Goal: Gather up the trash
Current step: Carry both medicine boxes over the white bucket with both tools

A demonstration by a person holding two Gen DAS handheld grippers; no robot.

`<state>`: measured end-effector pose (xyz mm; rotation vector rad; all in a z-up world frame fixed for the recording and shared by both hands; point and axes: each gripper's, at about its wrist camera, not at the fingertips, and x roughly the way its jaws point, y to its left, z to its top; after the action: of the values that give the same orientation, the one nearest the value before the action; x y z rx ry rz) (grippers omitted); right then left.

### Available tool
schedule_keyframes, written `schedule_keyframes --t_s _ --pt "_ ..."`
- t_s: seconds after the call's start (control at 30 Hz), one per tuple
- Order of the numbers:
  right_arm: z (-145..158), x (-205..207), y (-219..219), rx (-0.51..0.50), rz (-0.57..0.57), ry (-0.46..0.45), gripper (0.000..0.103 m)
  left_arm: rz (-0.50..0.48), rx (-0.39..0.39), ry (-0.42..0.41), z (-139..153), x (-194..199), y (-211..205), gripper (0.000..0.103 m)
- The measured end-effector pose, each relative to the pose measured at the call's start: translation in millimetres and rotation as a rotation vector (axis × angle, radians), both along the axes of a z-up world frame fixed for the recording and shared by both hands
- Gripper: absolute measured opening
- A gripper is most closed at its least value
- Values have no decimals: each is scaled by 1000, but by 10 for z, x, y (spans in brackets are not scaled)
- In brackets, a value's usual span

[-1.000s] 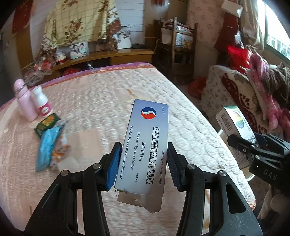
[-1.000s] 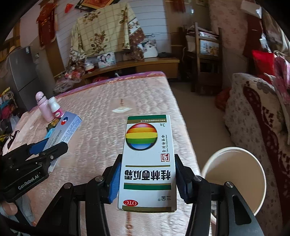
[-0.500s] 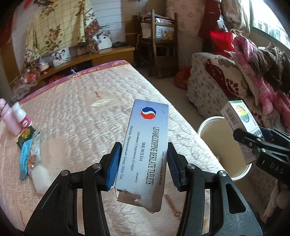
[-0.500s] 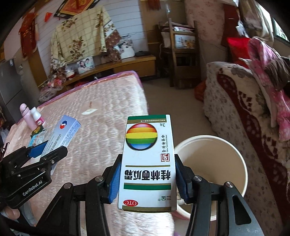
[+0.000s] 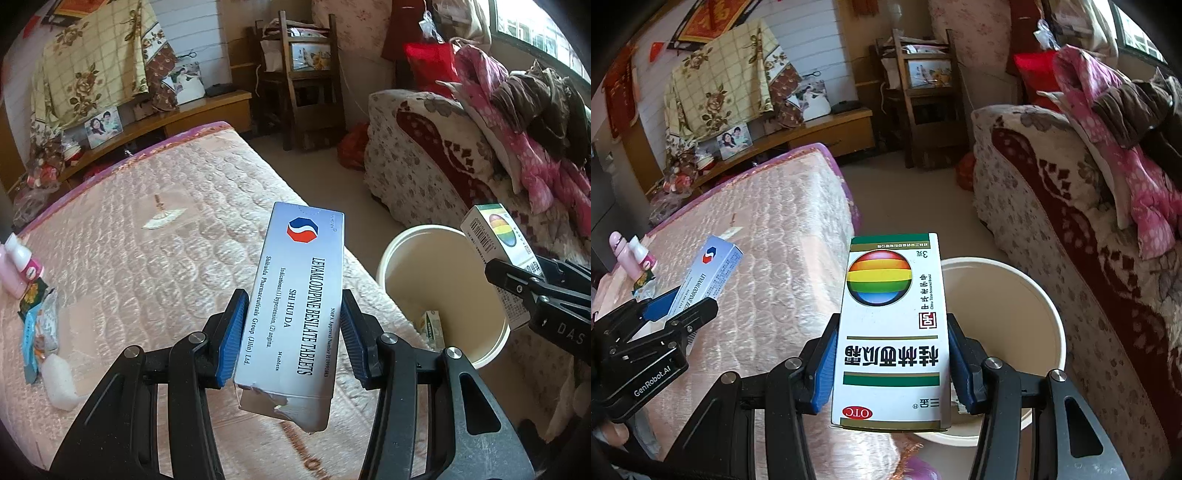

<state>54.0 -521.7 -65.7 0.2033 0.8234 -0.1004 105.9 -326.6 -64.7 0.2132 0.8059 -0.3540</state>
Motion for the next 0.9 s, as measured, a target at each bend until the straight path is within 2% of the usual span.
schedule_keyframes --t_s 0.9 --pt "-439 -89 -771 21 -146 92 51 -129 -10 45 -154 152 -972 47"
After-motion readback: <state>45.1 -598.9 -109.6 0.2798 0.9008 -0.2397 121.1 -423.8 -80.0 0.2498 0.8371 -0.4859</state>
